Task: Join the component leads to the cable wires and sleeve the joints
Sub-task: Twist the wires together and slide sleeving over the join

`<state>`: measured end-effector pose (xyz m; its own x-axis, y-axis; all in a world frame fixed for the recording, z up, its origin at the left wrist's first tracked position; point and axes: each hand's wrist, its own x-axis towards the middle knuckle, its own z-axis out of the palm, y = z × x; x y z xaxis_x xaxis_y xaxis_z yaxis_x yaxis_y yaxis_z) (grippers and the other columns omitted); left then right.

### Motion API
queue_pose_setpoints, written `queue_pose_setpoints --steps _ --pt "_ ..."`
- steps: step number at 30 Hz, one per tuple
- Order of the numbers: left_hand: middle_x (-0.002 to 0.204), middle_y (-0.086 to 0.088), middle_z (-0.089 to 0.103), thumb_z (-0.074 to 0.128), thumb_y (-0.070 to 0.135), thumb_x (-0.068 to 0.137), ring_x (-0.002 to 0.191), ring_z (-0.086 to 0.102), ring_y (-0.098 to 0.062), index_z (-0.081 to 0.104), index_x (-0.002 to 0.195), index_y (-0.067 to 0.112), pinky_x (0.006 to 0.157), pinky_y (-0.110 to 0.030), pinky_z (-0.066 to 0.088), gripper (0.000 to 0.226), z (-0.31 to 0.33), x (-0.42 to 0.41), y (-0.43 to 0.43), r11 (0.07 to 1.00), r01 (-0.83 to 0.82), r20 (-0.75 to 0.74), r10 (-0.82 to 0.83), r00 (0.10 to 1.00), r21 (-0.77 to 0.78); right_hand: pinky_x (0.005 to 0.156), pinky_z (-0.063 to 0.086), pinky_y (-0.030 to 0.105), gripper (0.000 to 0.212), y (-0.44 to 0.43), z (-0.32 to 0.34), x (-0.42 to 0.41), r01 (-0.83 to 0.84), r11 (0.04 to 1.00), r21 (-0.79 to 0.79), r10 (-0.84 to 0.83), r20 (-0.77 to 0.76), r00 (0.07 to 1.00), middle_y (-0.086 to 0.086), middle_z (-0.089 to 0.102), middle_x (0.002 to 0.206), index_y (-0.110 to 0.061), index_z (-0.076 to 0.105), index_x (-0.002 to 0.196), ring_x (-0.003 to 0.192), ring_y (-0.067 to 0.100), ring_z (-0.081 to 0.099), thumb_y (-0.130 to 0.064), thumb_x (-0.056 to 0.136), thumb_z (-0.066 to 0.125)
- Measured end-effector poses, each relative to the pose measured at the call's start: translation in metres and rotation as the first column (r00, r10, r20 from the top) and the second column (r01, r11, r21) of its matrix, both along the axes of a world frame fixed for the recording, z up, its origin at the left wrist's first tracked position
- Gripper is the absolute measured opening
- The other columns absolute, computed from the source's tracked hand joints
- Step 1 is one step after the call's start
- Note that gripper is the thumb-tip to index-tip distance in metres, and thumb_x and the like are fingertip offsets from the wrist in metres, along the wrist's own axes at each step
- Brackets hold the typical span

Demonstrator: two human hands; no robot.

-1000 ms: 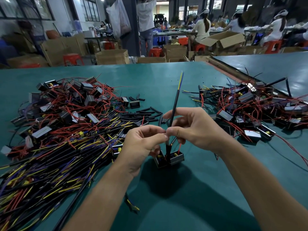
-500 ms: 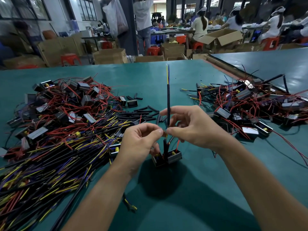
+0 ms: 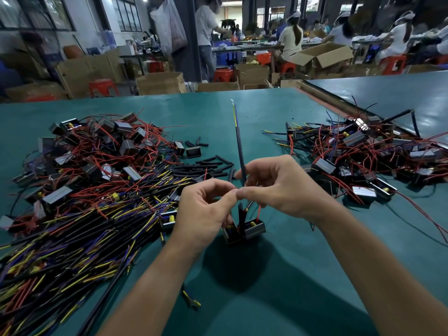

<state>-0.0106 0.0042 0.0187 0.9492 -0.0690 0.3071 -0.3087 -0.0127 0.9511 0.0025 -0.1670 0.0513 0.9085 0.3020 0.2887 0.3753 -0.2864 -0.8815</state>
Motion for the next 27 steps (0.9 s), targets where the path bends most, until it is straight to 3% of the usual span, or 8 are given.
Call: queue_pose_setpoints --steps 7,13,19,27 --pt "0.046 0.003 0.056 0.069 0.007 0.087 0.038 0.047 -0.013 0.071 0.077 0.008 0.042 -0.021 0.04 0.01 -0.002 0.0 -0.001 0.999 -0.033 0.066 0.032 0.997 0.006 0.063 0.052 0.04 0.02 0.001 -0.002 0.002 0.017 1.0 0.025 -0.017 0.025 1.0 0.016 0.067 0.073 0.001 0.071 0.093 0.065 0.017 0.057 -0.003 0.076 0.08" --pt "0.055 0.001 0.061 0.062 0.005 0.091 0.037 0.047 -0.013 0.065 0.077 0.006 0.04 -0.02 0.039 0.014 0.003 -0.003 -0.004 0.998 0.03 -0.024 -0.032 0.999 -0.064 0.056 0.053 0.025 0.014 0.001 -0.003 0.001 -0.051 0.992 0.118 0.059 -0.067 0.996 0.003 0.069 0.067 0.004 0.065 0.092 0.056 0.011 0.06 0.008 0.081 0.072" --pt "0.059 0.002 0.058 0.055 0.004 0.094 0.039 0.048 -0.014 0.059 0.079 0.01 0.039 -0.021 0.039 0.017 0.007 -0.005 -0.003 0.991 0.097 -0.083 -0.104 0.991 -0.087 0.053 0.053 0.027 0.014 0.001 -0.002 -0.001 -0.105 0.988 0.114 0.115 -0.077 0.99 0.0 0.068 0.067 -0.002 0.062 0.092 0.063 0.02 0.06 0.006 0.083 0.07" --pt "0.059 0.0 0.059 0.056 0.006 0.094 0.041 0.048 -0.016 0.06 0.077 0.011 0.04 -0.021 0.038 0.019 0.009 -0.004 0.0 0.993 0.05 -0.086 -0.06 0.995 -0.111 0.048 0.05 0.025 0.01 0.002 0.002 -0.003 -0.027 0.996 0.084 0.03 -0.036 0.999 -0.002 0.067 0.069 0.001 0.066 0.086 0.059 0.018 0.063 -0.006 0.085 0.073"
